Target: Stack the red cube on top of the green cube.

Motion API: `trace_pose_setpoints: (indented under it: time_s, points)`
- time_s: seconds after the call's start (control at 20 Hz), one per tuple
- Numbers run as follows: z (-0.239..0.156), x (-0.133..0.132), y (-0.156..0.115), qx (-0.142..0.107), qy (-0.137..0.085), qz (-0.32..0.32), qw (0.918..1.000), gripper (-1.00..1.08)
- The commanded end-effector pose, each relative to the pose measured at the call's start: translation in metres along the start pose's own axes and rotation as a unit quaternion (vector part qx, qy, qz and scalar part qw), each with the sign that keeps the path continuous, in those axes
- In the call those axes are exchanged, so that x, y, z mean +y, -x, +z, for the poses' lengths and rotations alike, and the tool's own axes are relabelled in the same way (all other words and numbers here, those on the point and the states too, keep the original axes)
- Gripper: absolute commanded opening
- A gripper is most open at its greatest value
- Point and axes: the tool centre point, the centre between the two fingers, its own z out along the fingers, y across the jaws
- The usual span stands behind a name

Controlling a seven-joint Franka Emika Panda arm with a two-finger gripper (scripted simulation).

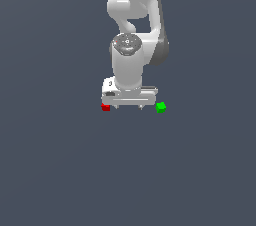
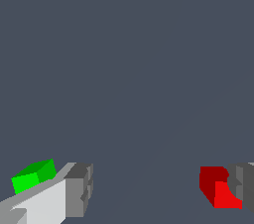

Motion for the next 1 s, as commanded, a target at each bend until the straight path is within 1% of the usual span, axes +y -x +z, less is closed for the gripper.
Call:
trace_pose_setpoints:
  time_s: [0.0, 0.25, 0.5, 0.7, 0.95]
  points:
    - [0.000, 0.000, 0.000, 0.000, 0.000, 0.000, 1.0000, 1.00]
    - [0.003, 0.004, 0.003, 0.001, 0.000, 0.000, 1.0000, 1.00]
    - [0.012, 0.017, 0.014, 0.002, 0.001, 0.001, 1.0000, 1.00]
    - [0.024, 0.035, 0.029, 0.005, 0.002, 0.002, 1.0000, 1.00]
    - [0.046, 0.067, 0.055, 0.009, 0.004, 0.003, 0.9999, 1.00]
